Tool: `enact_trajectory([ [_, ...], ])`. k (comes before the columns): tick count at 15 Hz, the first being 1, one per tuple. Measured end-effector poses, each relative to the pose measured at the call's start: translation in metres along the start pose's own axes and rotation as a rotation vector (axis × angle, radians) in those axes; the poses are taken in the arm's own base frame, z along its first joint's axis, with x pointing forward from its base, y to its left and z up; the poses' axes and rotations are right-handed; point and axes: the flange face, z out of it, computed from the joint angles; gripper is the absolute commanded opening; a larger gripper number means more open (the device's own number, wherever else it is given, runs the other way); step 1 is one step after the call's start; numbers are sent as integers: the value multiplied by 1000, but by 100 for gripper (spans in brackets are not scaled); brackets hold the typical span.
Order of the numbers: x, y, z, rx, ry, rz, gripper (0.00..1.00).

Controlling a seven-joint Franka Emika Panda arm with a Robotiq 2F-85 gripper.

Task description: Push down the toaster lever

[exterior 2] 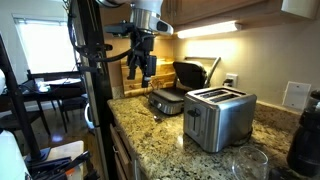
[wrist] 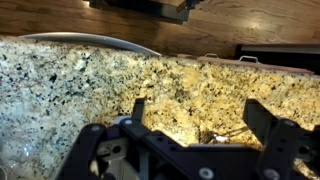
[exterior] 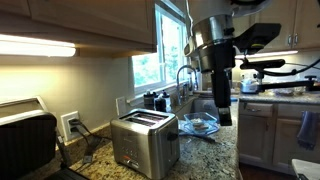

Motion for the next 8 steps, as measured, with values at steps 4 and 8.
enact_trajectory([
  [4,26,10,3,-65,98,-13,100],
  [8,48,33,9,-123,187,48,100],
])
